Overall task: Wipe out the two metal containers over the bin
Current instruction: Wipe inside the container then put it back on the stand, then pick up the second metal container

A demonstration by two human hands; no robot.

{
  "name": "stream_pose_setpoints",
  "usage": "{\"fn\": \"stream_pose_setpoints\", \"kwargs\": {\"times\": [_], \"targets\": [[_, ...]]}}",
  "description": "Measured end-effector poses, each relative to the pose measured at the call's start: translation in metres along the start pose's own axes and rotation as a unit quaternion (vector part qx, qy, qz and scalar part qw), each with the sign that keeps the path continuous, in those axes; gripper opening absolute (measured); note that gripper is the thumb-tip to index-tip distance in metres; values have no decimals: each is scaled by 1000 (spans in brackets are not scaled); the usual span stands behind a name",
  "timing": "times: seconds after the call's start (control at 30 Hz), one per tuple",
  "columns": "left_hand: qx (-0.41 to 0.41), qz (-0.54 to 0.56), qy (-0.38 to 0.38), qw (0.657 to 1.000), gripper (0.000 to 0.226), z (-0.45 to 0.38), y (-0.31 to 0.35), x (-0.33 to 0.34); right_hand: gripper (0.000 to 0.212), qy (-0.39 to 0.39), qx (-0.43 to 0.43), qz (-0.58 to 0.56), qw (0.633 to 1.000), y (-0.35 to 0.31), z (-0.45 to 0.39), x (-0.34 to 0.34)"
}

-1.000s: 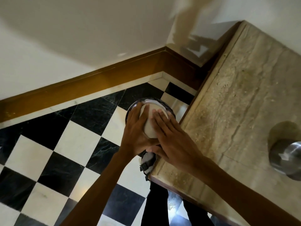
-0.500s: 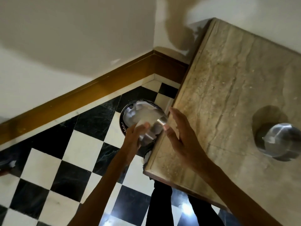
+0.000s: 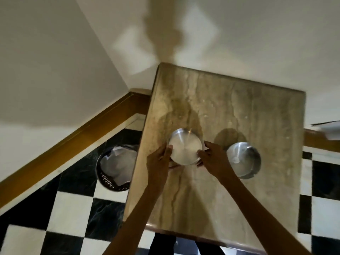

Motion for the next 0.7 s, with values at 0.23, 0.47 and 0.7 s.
{"fn": "stream_pose_setpoints", "kwargs": {"times": [0.23,0.47,0.7], "targets": [[5,7,67,998,21,-34,44,68,13,114,4,33,993,-15,-41,-60],[-42,-16,45,998,23,-69,69,107,31,174,24,-68,982,-18,-49,-104],[59,-229,50,970,24,-20,49,120,21,215,-112,127,962,16,0,-151]]}}
Point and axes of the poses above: each hand's wrist, its own z-axis away from the middle knuckle, its own x-axis out of the palm, y = z × x, the point moved 7 cm from there along -z, towards the middle knuckle, and after that the axes turned 7 degrees about -x, right-handed, at the moved point
